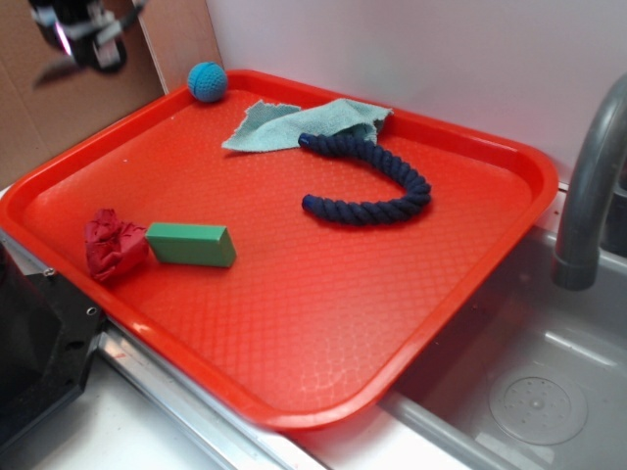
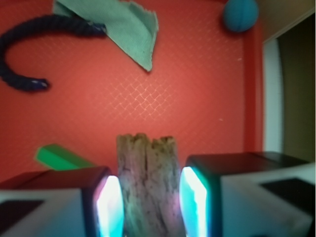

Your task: Grab the wood chip.

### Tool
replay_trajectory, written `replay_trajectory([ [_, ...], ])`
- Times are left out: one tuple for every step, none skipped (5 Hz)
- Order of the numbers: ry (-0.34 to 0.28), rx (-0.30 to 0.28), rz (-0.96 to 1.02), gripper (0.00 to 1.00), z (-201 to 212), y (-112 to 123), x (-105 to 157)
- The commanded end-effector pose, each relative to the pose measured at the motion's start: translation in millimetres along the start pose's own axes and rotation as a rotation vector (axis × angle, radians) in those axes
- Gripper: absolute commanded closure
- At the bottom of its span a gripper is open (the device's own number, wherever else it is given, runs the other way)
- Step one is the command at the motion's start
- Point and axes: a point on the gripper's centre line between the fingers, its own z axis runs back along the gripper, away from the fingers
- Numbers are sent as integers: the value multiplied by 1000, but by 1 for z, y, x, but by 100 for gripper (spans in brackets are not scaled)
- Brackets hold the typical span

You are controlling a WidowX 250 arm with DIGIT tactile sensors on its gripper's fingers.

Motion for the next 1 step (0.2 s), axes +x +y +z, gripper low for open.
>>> replay_trajectory([
  [-38,43,-8,100,38,5,4],
])
